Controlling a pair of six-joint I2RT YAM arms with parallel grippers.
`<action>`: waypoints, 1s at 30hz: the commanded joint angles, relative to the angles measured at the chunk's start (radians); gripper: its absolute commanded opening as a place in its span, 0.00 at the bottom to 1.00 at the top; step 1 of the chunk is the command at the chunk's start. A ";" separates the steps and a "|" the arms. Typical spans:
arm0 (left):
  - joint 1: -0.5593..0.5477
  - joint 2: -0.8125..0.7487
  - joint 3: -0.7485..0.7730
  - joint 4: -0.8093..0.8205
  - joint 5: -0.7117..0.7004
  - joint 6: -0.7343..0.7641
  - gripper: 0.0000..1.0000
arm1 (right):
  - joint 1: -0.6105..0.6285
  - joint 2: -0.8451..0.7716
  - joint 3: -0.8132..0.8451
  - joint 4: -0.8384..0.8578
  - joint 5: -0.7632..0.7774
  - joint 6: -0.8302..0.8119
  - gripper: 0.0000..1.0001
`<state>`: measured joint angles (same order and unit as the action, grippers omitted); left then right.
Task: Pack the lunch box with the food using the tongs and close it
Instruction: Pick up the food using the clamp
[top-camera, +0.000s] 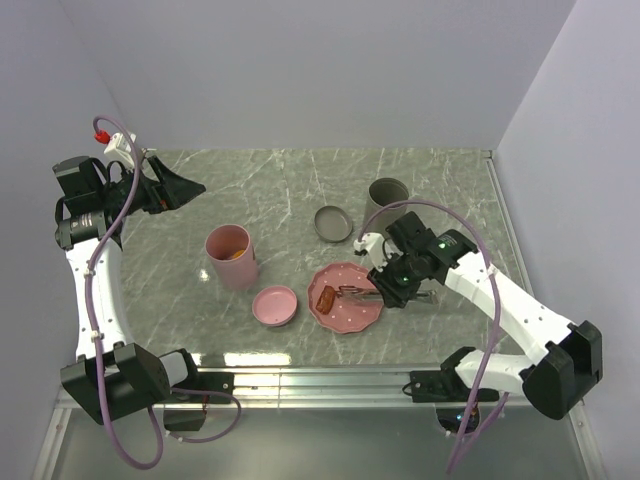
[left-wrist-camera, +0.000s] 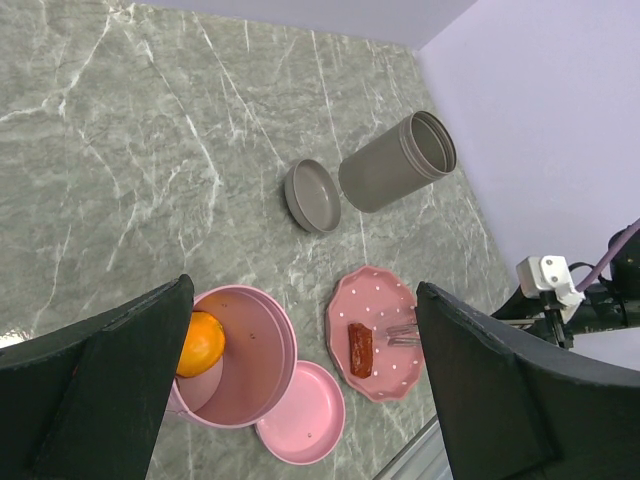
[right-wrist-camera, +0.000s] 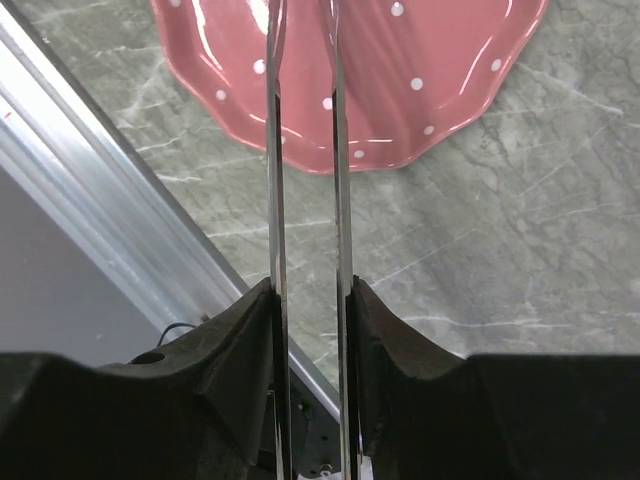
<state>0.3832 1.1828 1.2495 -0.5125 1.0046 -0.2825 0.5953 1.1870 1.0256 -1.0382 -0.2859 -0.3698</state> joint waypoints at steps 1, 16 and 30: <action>0.003 -0.023 0.005 0.026 0.011 0.009 0.99 | 0.017 0.013 0.005 0.050 0.042 0.022 0.41; 0.003 -0.015 -0.001 0.028 0.014 0.006 0.99 | 0.037 0.154 0.099 0.136 0.056 0.045 0.39; 0.003 -0.006 0.010 0.019 0.012 0.017 0.99 | 0.070 0.206 0.188 0.145 0.059 0.089 0.39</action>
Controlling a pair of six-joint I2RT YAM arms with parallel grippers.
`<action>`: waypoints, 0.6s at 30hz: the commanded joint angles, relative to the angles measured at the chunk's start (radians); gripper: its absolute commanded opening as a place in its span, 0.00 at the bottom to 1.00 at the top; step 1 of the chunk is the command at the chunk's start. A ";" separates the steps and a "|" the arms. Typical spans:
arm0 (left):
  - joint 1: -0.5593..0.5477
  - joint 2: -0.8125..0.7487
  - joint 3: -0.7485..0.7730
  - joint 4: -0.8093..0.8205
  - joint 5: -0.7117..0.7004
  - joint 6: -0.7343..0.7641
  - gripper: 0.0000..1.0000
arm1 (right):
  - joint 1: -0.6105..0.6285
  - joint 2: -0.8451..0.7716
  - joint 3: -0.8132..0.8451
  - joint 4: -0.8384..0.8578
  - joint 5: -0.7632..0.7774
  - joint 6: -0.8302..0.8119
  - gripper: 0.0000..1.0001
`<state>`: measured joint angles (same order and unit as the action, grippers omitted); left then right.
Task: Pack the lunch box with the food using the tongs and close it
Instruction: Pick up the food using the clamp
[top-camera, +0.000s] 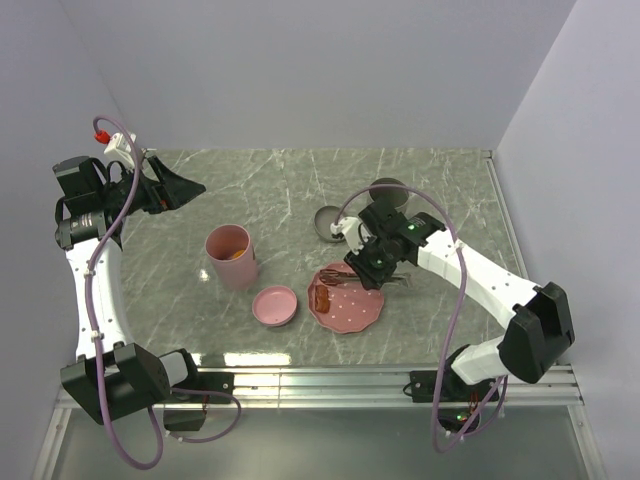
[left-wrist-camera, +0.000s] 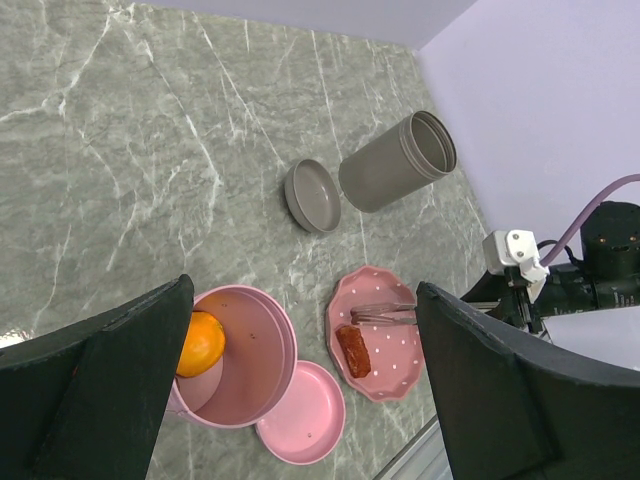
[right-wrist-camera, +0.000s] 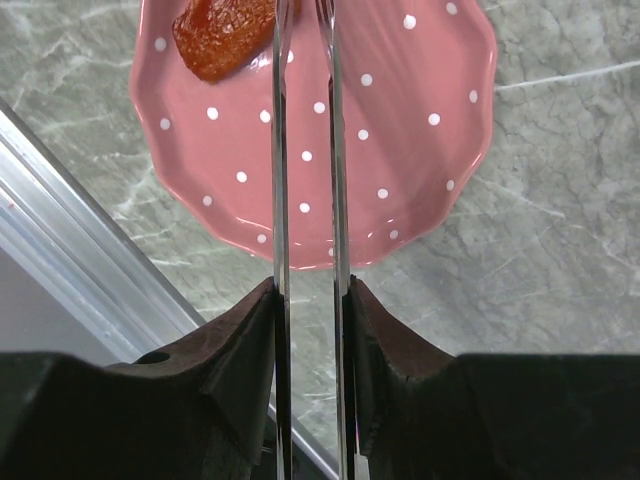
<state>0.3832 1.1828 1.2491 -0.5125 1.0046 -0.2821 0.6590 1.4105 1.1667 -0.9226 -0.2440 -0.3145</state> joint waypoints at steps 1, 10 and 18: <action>0.003 -0.006 0.009 0.017 0.011 0.018 0.99 | 0.007 -0.037 0.047 0.030 0.031 0.061 0.39; 0.003 -0.012 0.000 0.023 0.012 0.012 0.99 | -0.004 -0.202 -0.007 0.044 0.078 0.193 0.53; 0.003 -0.008 0.007 -0.030 -0.009 0.060 1.00 | -0.004 -0.176 -0.035 -0.024 -0.112 0.207 0.57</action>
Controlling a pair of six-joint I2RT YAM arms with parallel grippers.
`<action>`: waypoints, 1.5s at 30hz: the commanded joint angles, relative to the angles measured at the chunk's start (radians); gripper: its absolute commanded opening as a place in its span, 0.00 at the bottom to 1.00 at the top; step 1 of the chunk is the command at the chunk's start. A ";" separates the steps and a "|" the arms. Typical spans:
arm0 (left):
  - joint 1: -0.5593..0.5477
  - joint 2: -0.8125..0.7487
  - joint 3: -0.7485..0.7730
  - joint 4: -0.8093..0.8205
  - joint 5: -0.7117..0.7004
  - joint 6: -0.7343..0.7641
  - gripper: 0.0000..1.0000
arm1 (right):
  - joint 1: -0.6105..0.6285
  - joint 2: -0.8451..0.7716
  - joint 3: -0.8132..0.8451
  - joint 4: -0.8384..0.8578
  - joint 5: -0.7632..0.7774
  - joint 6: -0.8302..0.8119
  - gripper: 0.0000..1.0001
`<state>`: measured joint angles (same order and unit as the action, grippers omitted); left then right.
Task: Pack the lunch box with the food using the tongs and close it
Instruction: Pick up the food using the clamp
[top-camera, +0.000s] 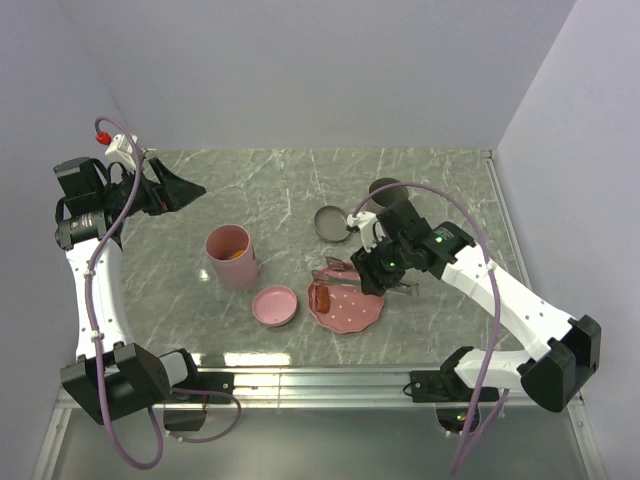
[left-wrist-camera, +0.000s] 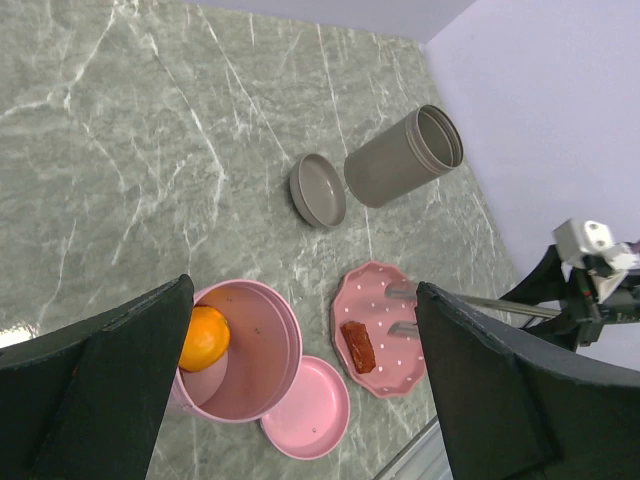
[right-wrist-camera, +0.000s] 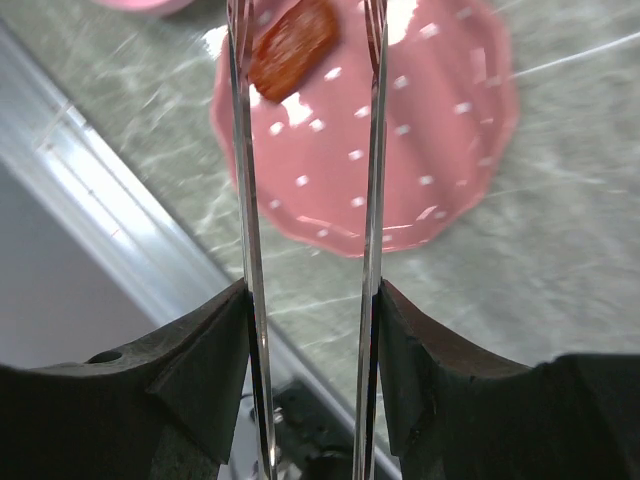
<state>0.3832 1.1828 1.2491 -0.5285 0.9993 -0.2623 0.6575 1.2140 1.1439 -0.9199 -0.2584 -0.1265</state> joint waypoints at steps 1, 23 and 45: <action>0.005 -0.012 0.006 -0.016 -0.004 0.041 0.99 | -0.004 0.039 -0.012 -0.037 -0.134 0.018 0.57; 0.003 -0.012 0.021 -0.041 -0.008 0.075 0.99 | -0.159 0.148 0.013 -0.138 -0.383 -0.032 0.51; 0.003 -0.015 -0.005 -0.019 -0.008 0.075 0.99 | -0.216 0.265 0.016 -0.132 -0.364 -0.016 0.50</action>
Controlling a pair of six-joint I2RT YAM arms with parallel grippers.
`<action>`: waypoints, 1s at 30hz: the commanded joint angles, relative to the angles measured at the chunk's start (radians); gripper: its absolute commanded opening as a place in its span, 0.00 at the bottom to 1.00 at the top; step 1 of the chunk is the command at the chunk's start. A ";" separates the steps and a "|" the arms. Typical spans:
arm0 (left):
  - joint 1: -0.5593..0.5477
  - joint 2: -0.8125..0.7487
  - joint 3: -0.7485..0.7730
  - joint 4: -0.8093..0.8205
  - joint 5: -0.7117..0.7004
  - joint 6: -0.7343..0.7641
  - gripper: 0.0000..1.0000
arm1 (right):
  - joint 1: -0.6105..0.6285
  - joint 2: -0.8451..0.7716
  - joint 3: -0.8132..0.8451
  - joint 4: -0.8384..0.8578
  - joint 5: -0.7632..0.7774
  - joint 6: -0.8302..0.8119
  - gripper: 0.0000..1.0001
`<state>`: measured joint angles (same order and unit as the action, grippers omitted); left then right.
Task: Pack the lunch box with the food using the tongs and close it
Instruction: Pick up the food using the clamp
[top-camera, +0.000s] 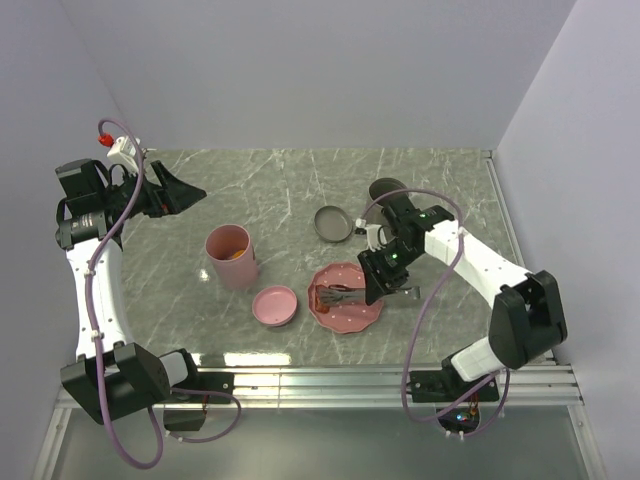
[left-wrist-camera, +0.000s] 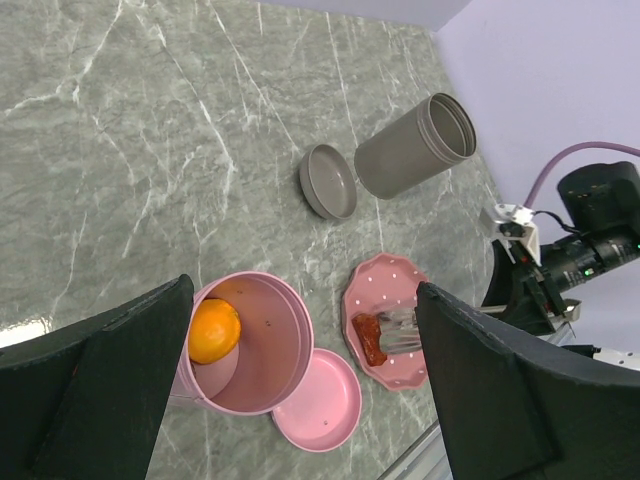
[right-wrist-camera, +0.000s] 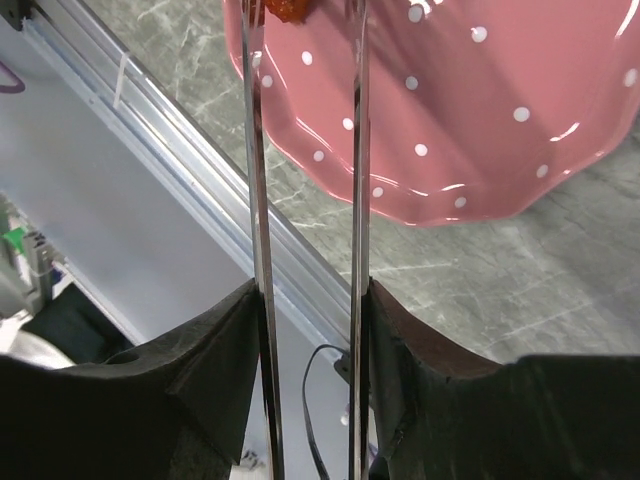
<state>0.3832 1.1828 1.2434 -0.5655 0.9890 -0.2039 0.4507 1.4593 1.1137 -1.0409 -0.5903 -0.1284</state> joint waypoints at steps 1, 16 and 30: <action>0.003 -0.015 -0.001 0.018 0.002 0.017 0.99 | -0.009 0.025 0.046 -0.014 -0.052 -0.016 0.50; 0.003 -0.006 -0.019 0.039 0.008 0.006 0.99 | -0.009 0.075 0.069 -0.025 -0.114 -0.036 0.48; 0.003 0.008 -0.016 0.042 0.013 0.003 0.99 | -0.004 0.104 0.109 -0.021 -0.075 -0.010 0.60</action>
<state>0.3832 1.1915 1.2270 -0.5575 0.9890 -0.2047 0.4446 1.5623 1.1702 -1.0645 -0.6838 -0.1486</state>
